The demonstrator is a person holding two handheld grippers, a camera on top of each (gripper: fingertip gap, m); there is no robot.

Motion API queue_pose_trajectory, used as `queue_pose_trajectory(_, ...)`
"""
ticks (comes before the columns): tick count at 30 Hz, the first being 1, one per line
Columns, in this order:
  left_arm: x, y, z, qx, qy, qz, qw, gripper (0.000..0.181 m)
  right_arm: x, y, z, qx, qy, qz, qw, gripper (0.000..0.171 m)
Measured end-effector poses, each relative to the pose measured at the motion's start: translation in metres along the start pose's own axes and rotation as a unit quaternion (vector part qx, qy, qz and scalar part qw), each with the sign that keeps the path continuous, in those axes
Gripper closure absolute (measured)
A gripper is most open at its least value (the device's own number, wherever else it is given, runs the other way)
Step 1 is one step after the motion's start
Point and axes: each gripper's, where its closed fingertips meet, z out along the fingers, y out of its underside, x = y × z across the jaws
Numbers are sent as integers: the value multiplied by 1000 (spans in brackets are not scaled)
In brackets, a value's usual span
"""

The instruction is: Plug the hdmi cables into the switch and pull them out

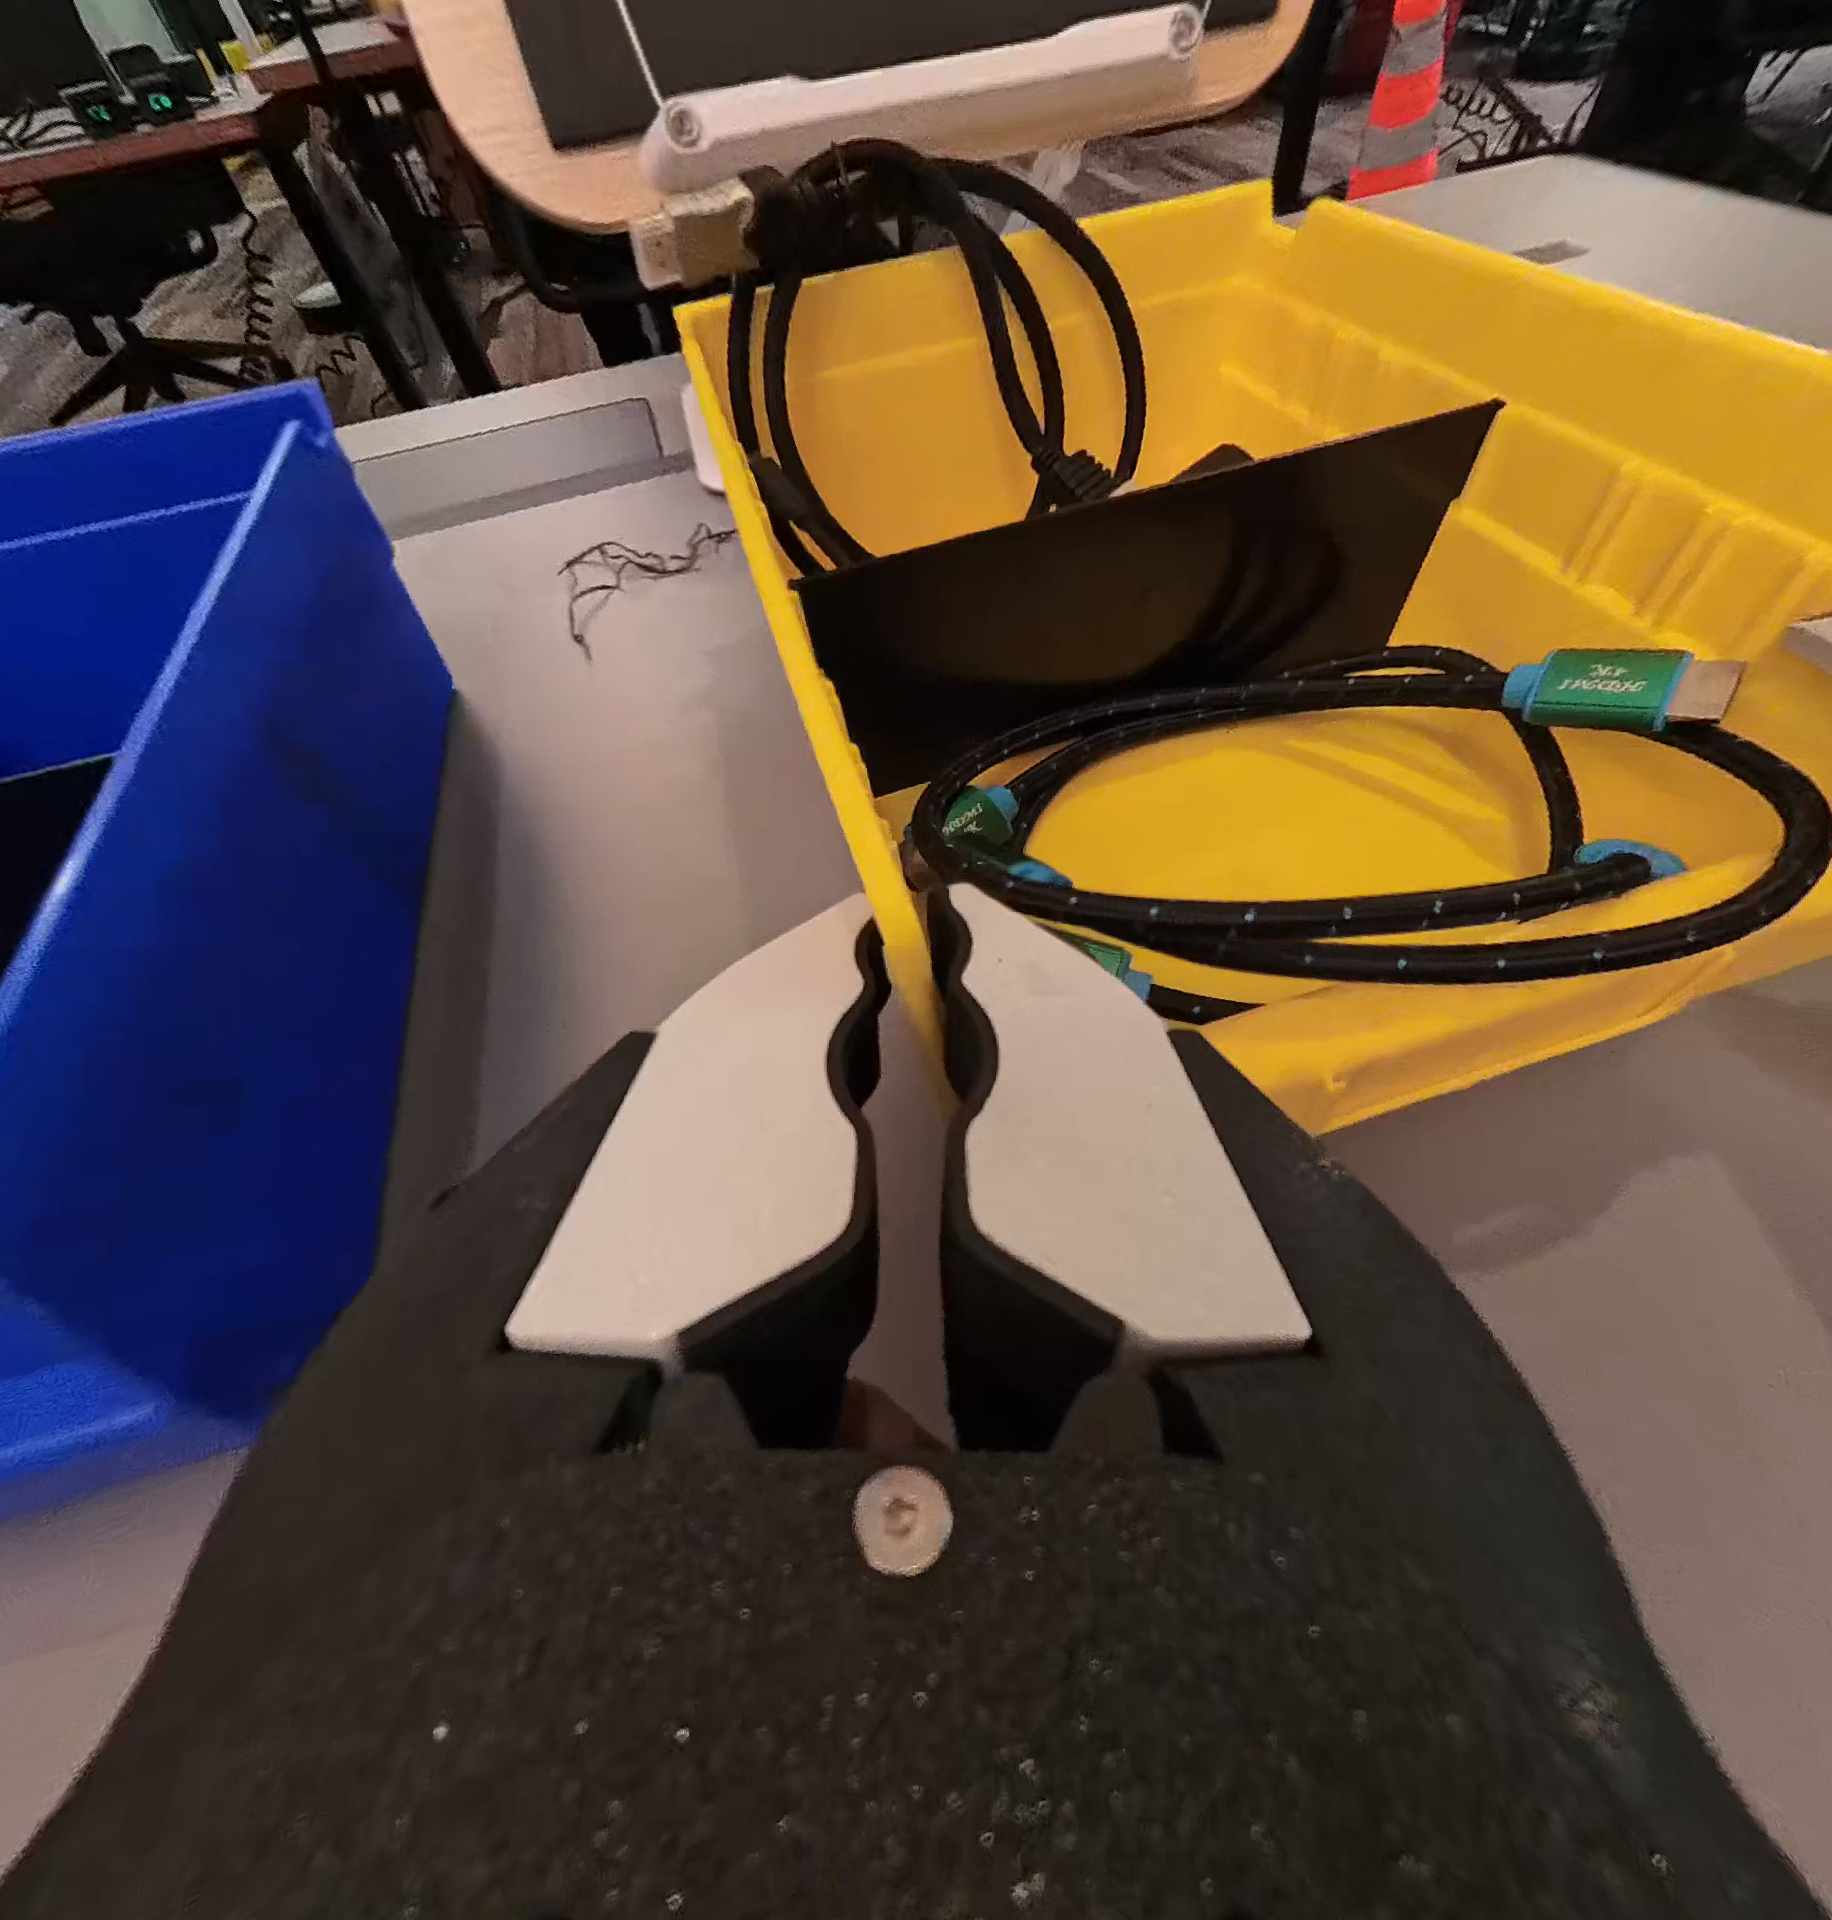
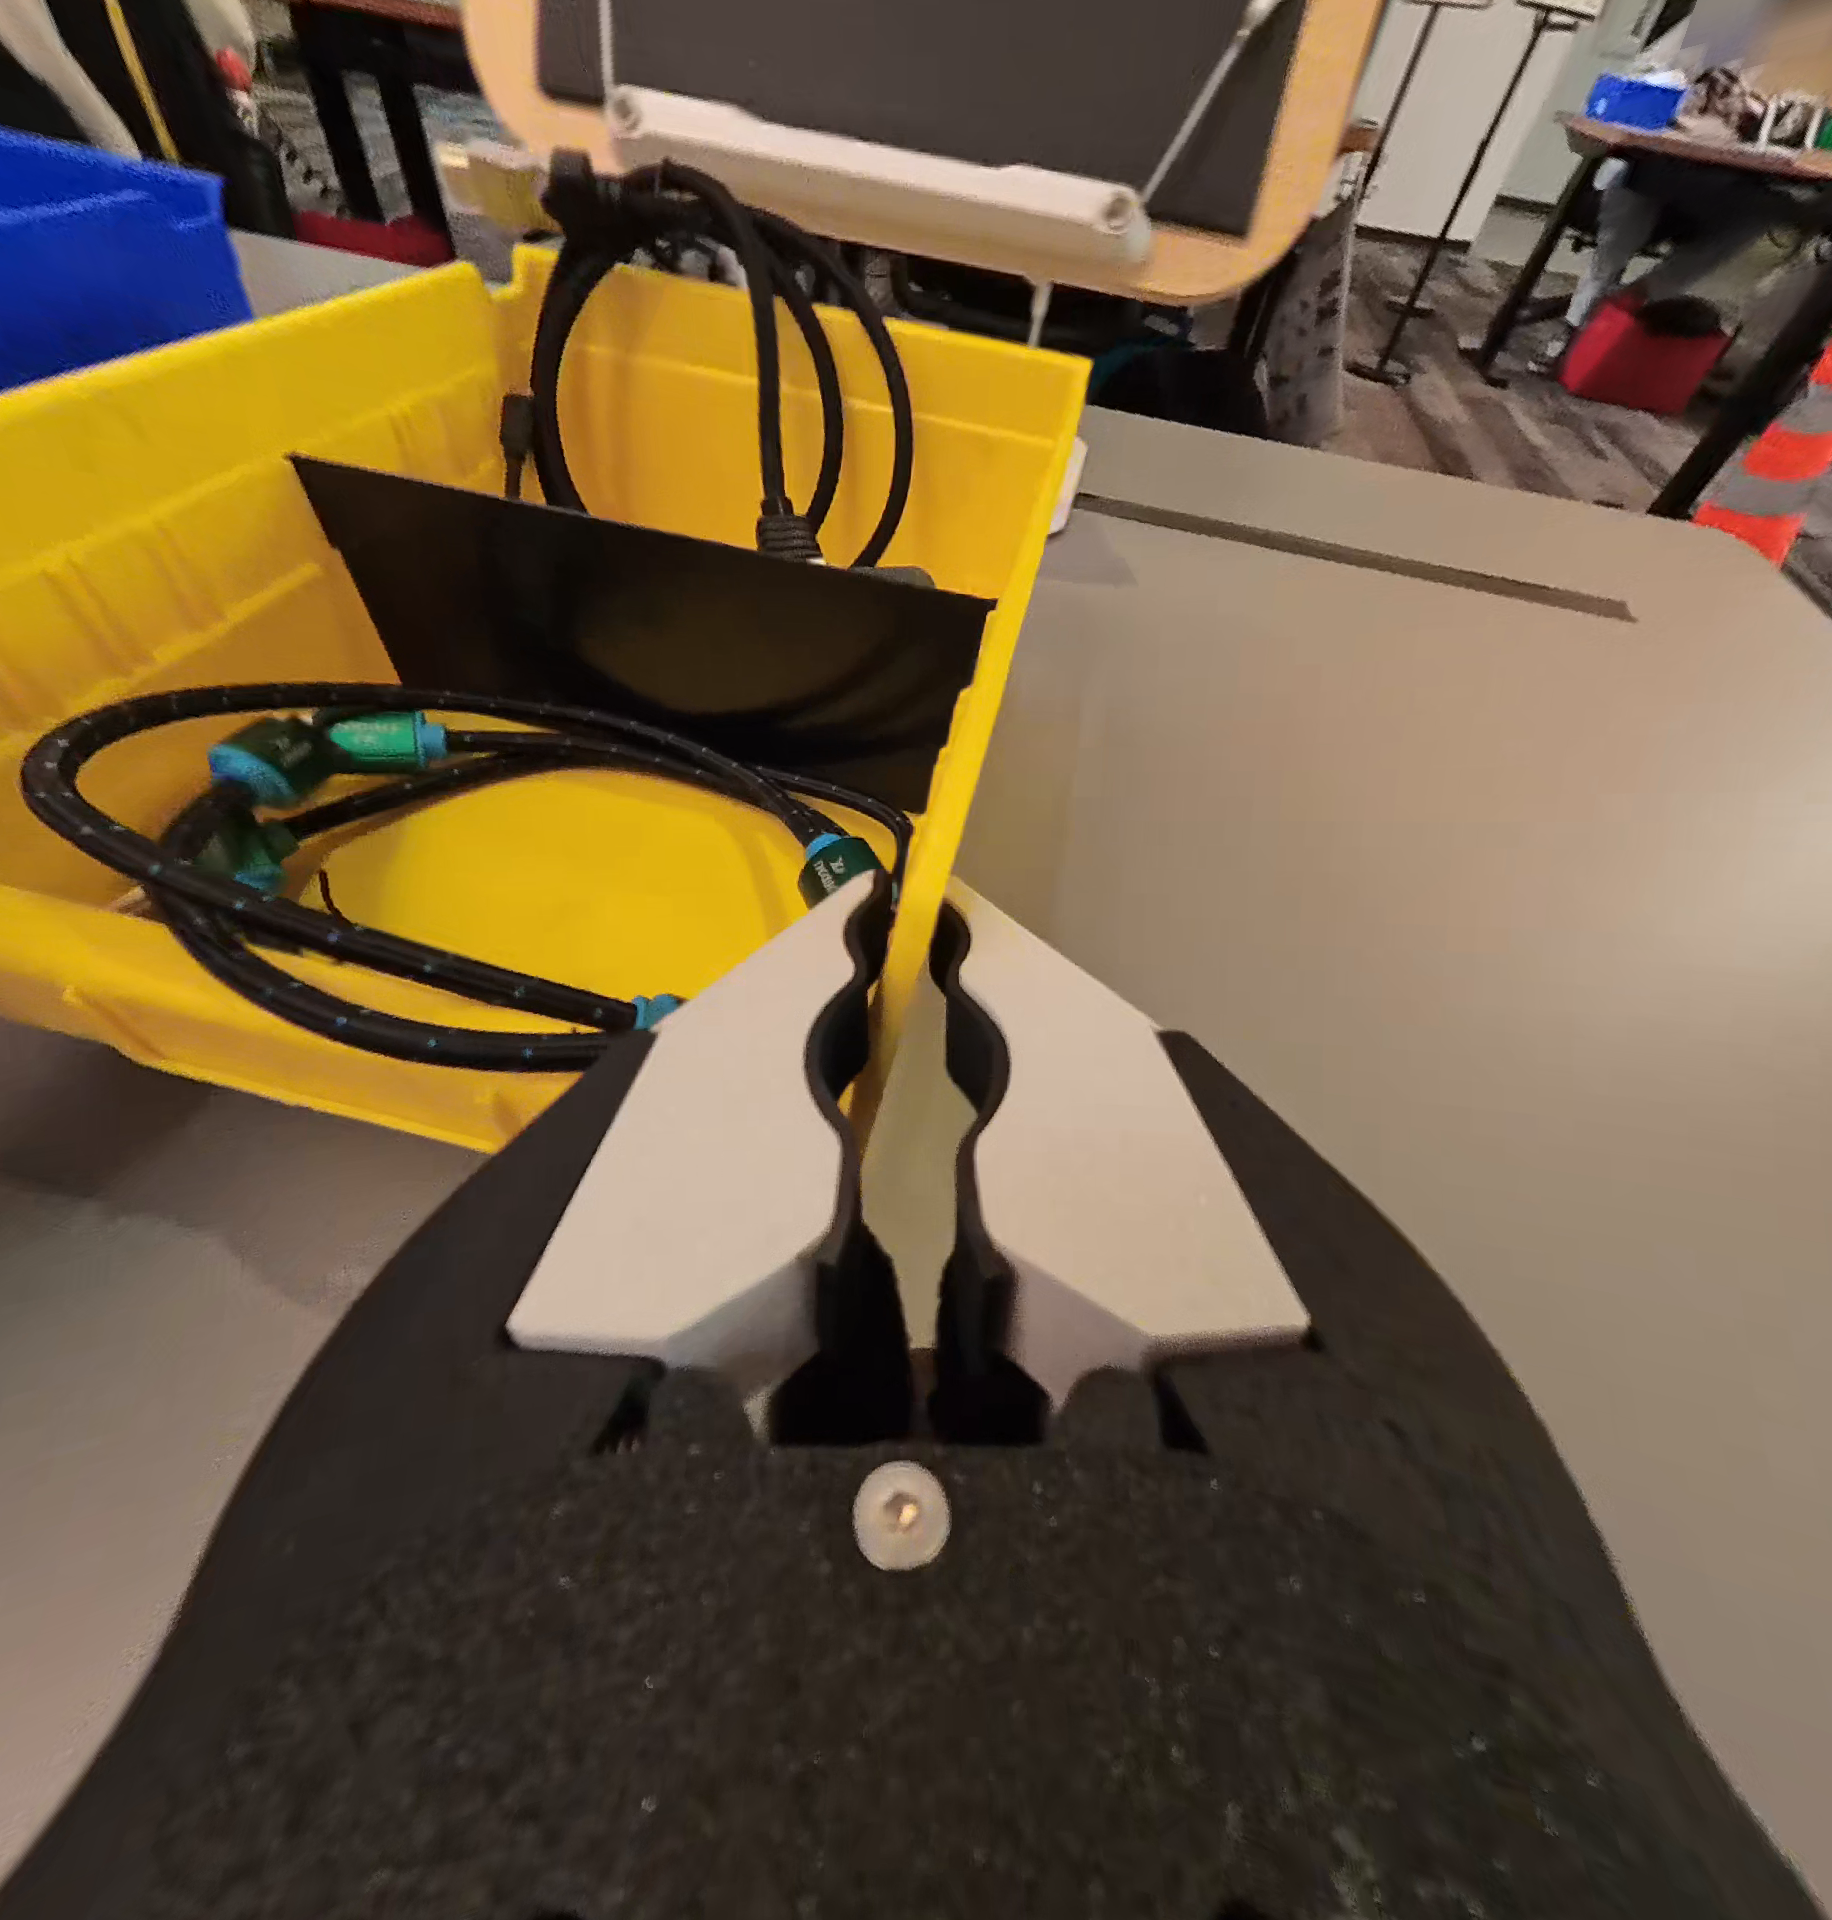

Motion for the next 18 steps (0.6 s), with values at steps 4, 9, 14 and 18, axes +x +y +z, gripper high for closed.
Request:
queue_pose_trajectory(4, 4, 13, -6, -22, 60, 28, 998, 170, -7, 6, 4, -9, -27, -4, 1000, 165)
queue_pose_trajectory(9, 0, 20, -35, -40, 114, 3, 993, 140, -2, 11, -6, 14, -87, -11, 996, 136)
queue_pose_trajectory(14, -33, 32, -82, -48, 118, -10, 992, 145, 10, 13, -31, 41, -125, -5, 991, 118)
queue_pose_trajectory(18, -84, 40, -131, -8, 91, -12, 996, 153, 30, 13, -43, 53, -112, 35, 992, 123)
